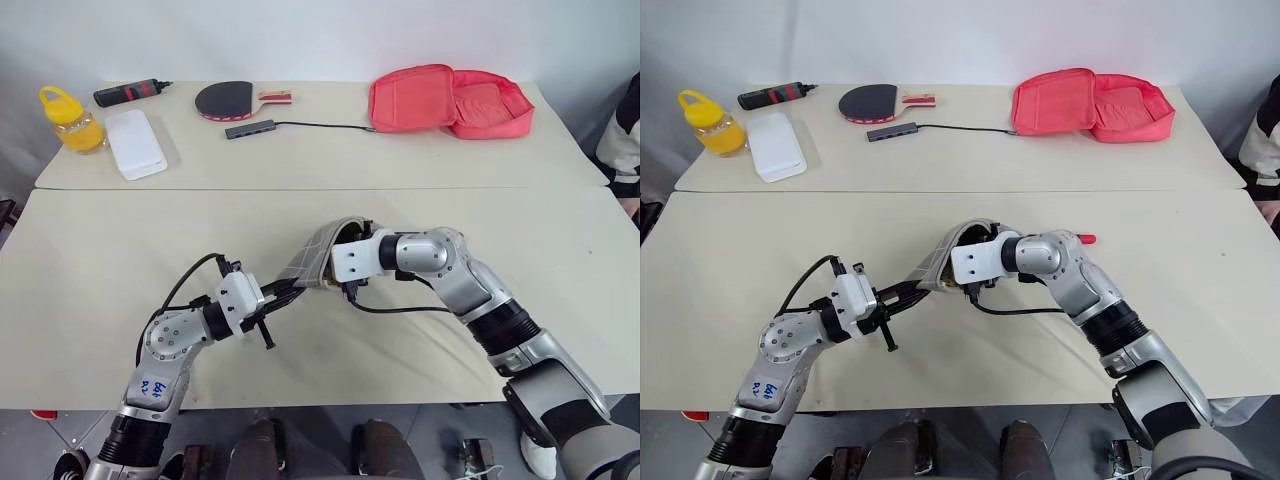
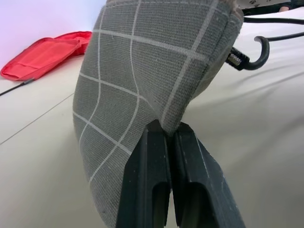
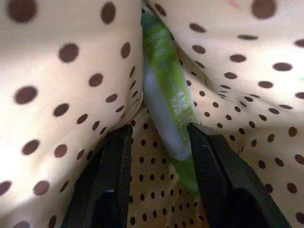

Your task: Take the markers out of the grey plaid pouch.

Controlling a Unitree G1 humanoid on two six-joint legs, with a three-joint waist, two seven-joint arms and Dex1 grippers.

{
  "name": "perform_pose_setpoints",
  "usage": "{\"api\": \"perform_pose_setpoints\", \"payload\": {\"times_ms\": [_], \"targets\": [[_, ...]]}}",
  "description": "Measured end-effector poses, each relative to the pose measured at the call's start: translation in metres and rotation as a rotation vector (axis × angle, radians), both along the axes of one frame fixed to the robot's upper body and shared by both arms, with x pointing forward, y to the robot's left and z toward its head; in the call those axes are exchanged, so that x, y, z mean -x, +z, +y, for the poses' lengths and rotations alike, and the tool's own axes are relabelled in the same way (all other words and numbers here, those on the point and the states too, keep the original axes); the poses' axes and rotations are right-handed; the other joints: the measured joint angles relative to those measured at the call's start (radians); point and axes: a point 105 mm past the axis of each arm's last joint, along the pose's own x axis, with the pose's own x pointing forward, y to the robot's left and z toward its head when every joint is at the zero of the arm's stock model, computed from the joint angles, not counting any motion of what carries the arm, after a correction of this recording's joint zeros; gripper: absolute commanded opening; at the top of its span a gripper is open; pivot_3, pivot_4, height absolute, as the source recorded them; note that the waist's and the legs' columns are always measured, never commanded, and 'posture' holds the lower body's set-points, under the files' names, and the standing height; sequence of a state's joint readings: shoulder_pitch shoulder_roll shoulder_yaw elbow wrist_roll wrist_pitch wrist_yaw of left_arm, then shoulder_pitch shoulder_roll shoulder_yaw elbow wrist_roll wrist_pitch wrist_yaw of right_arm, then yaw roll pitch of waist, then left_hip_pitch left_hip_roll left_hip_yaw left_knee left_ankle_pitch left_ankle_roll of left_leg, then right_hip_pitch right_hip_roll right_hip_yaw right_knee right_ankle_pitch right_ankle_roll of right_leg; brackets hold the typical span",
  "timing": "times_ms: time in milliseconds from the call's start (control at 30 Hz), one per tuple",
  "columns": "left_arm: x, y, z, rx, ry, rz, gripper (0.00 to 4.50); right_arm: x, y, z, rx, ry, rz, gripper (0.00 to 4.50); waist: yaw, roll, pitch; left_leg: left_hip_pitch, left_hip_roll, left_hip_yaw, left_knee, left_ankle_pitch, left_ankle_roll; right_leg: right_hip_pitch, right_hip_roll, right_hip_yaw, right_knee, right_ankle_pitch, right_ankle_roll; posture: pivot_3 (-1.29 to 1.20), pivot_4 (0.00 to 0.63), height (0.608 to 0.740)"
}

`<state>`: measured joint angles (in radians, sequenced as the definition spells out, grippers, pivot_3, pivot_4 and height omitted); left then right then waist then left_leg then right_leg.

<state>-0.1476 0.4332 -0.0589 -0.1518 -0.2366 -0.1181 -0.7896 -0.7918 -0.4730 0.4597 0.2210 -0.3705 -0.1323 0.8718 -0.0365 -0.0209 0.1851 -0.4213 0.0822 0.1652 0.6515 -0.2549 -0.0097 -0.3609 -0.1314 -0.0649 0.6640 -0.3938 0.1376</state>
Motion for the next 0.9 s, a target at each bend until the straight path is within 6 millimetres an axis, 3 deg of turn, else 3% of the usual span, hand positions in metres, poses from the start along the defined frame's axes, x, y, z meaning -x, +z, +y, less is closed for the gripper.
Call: {"api": "perform_pose_setpoints", "payload": {"times_ms": [133, 200, 333, 500, 700, 900], "targets": [[0.000, 0.000, 0.000, -0.001, 0.000, 0.004, 0.00, 0.000, -0.002, 0.001, -0.006, 0.000, 0.003, 1.75, -0.003, 0.000, 0.000, 0.000, 0.000, 0.000, 0.000, 0.000, 0.000, 0.000, 0.000, 0.000, 0.000, 0.000, 0.000, 0.00, 0.150, 0.740], [0.000, -0.001, 0.000, -0.001, -0.002, 0.004, 0.00, 0.000, -0.002, 0.001, -0.024, -0.007, 0.014, 1.33, -0.004, 0.000, 0.000, 0.000, 0.000, 0.000, 0.000, 0.000, 0.000, 0.000, 0.000, 0.000, 0.000, 0.000, 0.000, 0.00, 0.150, 0.740], [0.001, -0.001, 0.000, -0.005, -0.007, 0.005, 0.00, 0.000, 0.001, -0.002, -0.043, -0.012, 0.020, 0.04, -0.005, 0.000, 0.000, 0.000, 0.000, 0.000, 0.000, 0.000, 0.000, 0.000, 0.000, 0.000, 0.001, 0.000, 0.000, 0.00, 0.150, 0.740], [0.000, 0.000, 0.002, -0.007, -0.001, -0.002, 0.00, 0.004, -0.005, -0.009, -0.044, -0.009, 0.085, 0.01, -0.006, 0.000, 0.000, 0.000, 0.000, 0.000, 0.000, 0.000, 0.000, 0.000, 0.000, 0.000, 0.000, 0.000, 0.000, 0.00, 0.150, 0.740], [-0.006, 0.008, 0.023, 0.021, 0.064, -0.023, 0.00, 0.016, 0.031, -0.033, -0.104, -0.004, 0.129, 0.01, -0.001, 0.000, 0.000, 0.000, 0.000, -0.001, 0.000, 0.000, 0.000, 0.001, 0.000, 0.000, 0.000, 0.000, 0.000, 0.00, 0.150, 0.740], [-0.005, 0.010, 0.024, 0.216, 0.007, 0.188, 0.00, 0.032, 0.059, -0.035, -0.131, 0.050, 0.236, 0.01, 0.002, 0.000, 0.000, 0.000, 0.000, -0.001, 0.000, 0.000, 0.000, 0.001, 0.000, 0.000, -0.001, 0.000, 0.000, 0.00, 0.150, 0.740]]}}
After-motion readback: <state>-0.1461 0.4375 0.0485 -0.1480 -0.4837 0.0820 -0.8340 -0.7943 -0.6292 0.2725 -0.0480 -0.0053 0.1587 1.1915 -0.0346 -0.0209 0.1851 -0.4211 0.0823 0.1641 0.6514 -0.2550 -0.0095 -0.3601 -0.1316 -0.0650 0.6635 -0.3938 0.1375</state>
